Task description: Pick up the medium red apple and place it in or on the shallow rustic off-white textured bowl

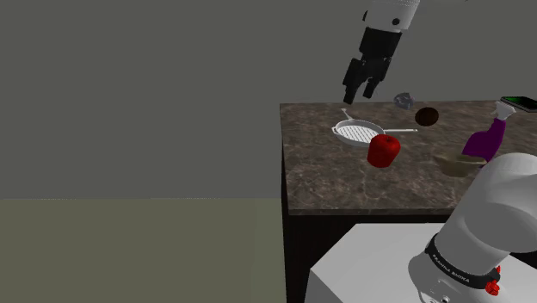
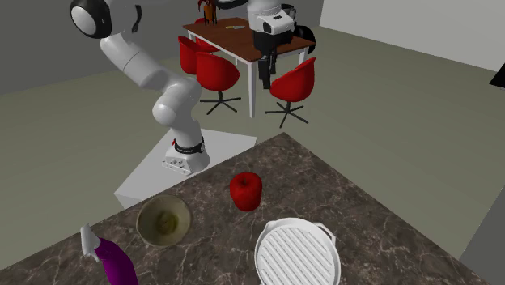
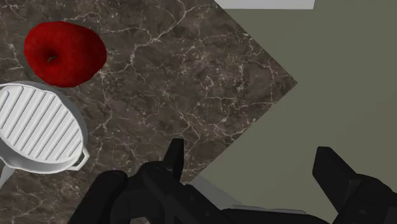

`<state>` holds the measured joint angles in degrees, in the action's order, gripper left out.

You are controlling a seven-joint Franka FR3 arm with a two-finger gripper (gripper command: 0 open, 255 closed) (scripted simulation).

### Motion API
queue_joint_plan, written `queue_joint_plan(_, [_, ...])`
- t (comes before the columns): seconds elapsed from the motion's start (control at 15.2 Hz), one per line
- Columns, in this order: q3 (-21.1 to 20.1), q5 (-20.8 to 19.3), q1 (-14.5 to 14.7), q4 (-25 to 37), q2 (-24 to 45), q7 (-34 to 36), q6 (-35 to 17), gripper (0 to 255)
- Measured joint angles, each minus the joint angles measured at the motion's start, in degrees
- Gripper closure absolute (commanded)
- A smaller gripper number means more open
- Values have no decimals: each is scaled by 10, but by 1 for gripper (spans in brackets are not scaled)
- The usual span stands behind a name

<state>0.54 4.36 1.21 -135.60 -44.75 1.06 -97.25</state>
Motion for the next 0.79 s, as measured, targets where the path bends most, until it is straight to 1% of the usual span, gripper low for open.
queue_joint_plan(0.13, [5, -4, -2, -7, -6, -7, -1, 0])
queue_joint_plan(0.26, [20, -16, -6, -28, -12, -29, -17, 0])
queue_joint_plan(0.59, [77, -60, -27, -86, -37, -106, -55, 0])
queue_joint_plan(0.79, [117, -89, -41, -113, -36, -155, -88, 0])
